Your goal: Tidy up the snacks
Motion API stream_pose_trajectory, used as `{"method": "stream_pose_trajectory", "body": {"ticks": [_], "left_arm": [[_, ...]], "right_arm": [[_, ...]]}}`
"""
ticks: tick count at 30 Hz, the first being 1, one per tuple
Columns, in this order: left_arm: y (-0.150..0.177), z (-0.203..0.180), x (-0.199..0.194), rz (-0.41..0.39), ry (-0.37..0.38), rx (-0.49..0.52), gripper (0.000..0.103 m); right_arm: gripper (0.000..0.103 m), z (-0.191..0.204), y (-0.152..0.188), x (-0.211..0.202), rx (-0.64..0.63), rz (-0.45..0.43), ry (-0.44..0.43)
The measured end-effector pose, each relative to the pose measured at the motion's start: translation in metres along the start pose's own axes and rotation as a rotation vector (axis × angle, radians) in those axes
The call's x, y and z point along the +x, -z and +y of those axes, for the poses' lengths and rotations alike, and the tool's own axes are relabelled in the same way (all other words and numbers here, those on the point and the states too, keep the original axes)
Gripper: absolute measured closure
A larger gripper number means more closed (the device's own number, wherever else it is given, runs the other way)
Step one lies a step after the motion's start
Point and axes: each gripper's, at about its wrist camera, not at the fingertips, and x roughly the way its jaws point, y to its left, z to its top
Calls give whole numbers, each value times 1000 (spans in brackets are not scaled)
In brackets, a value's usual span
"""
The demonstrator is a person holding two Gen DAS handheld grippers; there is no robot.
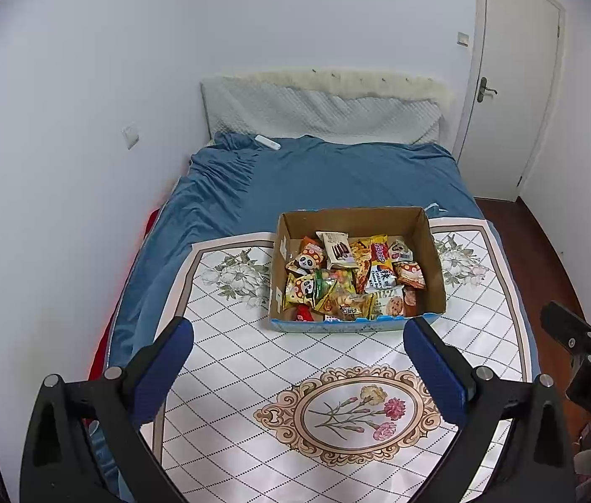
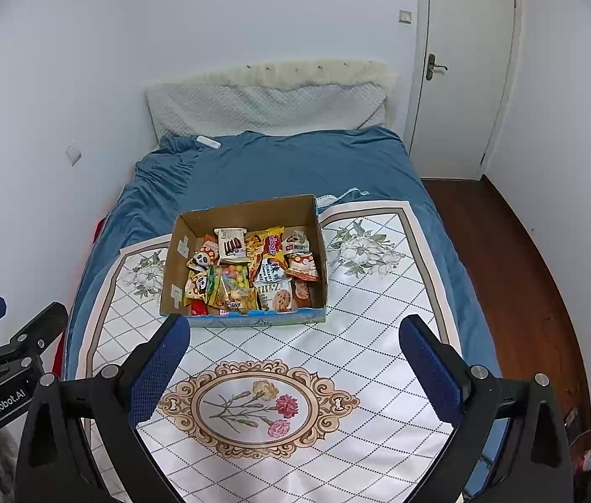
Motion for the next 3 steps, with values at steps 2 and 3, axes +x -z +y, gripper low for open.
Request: {"method": "stream_pose_trajectory", "body": {"ticks": [2,3], "left_arm": [[-1,0,1,0,3,2,0],[-1,1,0,-1,5,1,0]], "right_arm": [[1,0,0,0,-2,0,2],[1,0,0,0,-3,-1,2]]}}
